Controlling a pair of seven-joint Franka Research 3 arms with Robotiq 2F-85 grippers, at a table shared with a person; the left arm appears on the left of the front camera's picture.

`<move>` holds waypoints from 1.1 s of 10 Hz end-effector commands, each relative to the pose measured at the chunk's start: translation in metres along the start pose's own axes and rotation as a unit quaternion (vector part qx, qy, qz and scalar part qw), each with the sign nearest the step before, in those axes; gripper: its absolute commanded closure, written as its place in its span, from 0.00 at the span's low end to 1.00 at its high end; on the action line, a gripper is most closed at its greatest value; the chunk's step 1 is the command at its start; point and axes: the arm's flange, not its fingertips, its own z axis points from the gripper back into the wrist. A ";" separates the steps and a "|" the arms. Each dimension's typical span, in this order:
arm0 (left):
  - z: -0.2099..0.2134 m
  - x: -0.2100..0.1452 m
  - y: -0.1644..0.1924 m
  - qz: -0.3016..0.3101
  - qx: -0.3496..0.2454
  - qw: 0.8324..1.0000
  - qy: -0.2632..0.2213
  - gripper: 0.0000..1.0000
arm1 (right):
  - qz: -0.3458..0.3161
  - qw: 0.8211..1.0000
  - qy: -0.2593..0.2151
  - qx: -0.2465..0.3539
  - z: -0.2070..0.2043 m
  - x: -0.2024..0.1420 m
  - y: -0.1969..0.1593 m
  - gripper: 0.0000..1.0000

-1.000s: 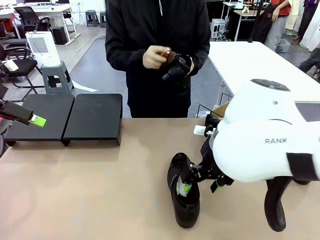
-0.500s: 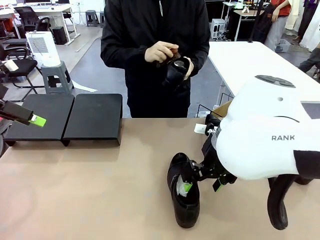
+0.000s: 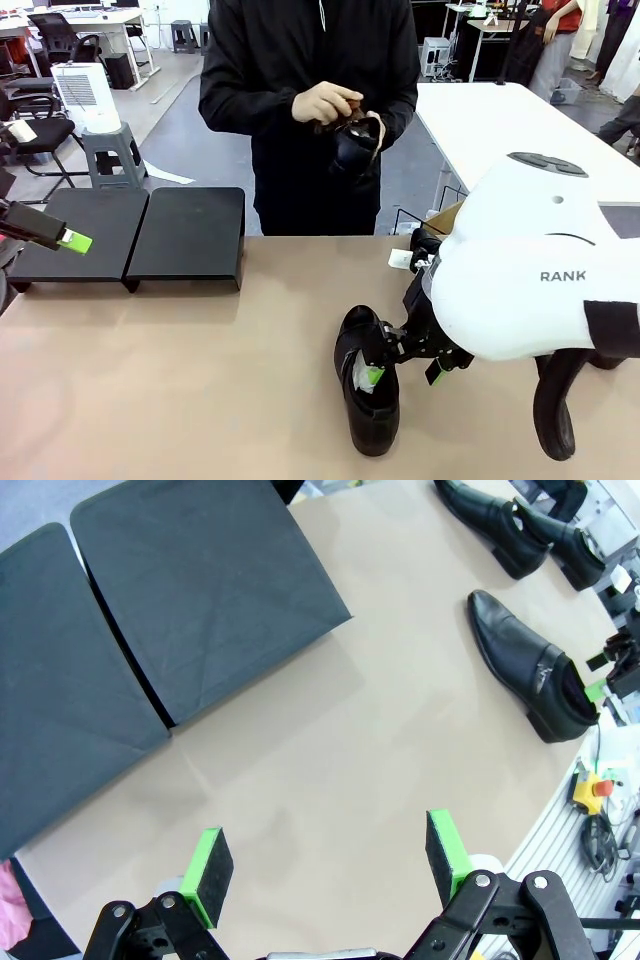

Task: Organize the shoes by placing them on the stand.
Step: Place the Shoe from the middle of the table onto the Shoes Stand.

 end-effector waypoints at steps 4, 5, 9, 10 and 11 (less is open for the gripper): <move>-0.007 -0.007 -0.028 -0.012 -0.018 1.000 0.007 0.00 | -0.006 0.984 -0.179 0.016 0.154 -0.036 -0.147 0.00; -0.025 -0.016 -0.065 0.011 -0.024 1.000 0.015 0.00 | -0.046 0.978 -0.202 -0.001 0.169 -0.046 -0.172 0.00; -0.111 -0.026 -0.173 0.052 0.011 0.994 0.098 0.00 | -0.172 0.964 -0.204 0.002 0.178 -0.042 -0.241 0.00; -0.075 -0.002 -0.148 0.043 -0.041 0.995 0.081 0.00 | -0.138 0.966 -0.217 0.005 0.237 -0.019 -0.228 0.00; -0.075 -0.002 -0.148 0.043 -0.041 0.995 0.081 0.00 | -0.138 0.966 -0.217 0.005 0.237 -0.019 -0.228 0.00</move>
